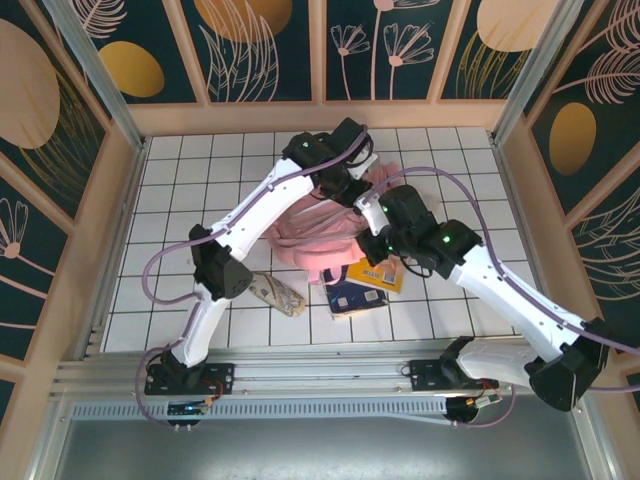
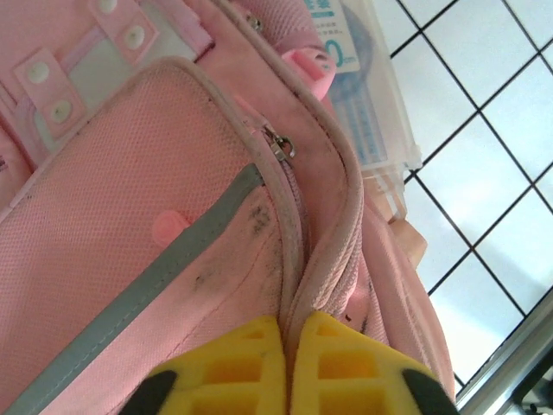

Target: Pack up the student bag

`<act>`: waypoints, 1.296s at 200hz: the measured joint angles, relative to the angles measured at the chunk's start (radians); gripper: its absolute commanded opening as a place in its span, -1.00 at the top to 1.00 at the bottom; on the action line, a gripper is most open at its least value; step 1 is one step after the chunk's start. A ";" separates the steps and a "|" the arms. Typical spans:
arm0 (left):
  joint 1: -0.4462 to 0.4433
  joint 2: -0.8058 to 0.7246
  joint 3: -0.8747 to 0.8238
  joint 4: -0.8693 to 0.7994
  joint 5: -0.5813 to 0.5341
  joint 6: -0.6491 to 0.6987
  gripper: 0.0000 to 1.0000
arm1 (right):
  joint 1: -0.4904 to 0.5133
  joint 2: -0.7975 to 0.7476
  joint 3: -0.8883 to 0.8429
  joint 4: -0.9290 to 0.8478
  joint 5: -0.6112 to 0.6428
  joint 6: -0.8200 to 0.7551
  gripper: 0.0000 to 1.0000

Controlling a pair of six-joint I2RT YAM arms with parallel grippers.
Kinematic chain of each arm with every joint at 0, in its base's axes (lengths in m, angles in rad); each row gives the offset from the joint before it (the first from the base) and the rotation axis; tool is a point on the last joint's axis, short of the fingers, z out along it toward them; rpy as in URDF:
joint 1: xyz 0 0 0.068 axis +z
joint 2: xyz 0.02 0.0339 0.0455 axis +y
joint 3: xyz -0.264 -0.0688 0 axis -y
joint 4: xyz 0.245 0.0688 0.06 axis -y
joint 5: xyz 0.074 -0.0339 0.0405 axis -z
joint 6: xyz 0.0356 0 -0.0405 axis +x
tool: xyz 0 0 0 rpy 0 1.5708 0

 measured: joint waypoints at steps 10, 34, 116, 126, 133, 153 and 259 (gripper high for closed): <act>0.005 0.038 0.069 -0.025 -0.001 -0.015 1.00 | 0.003 0.041 0.060 -0.060 0.034 0.002 1.00; 0.041 0.035 0.095 -0.029 0.002 -0.052 1.00 | 0.080 0.179 0.272 -0.174 0.167 0.037 1.00; 0.146 -0.045 0.082 -0.147 0.060 -0.100 1.00 | 0.512 0.538 0.529 -0.343 0.739 0.342 1.00; 0.153 -0.045 0.079 -0.090 0.042 -0.109 1.00 | 0.528 0.546 0.505 -0.298 0.674 0.341 0.96; 0.161 -0.045 0.076 -0.036 0.032 -0.118 1.00 | 0.539 0.536 0.472 -0.248 0.626 0.338 0.94; 0.181 -0.046 0.066 0.057 0.005 -0.142 1.00 | 0.540 0.427 0.299 -0.076 0.454 0.339 0.74; 0.188 -0.239 -0.228 0.143 -0.101 -0.126 -0.43 | 0.172 -0.030 -0.068 0.254 -0.135 0.712 -0.49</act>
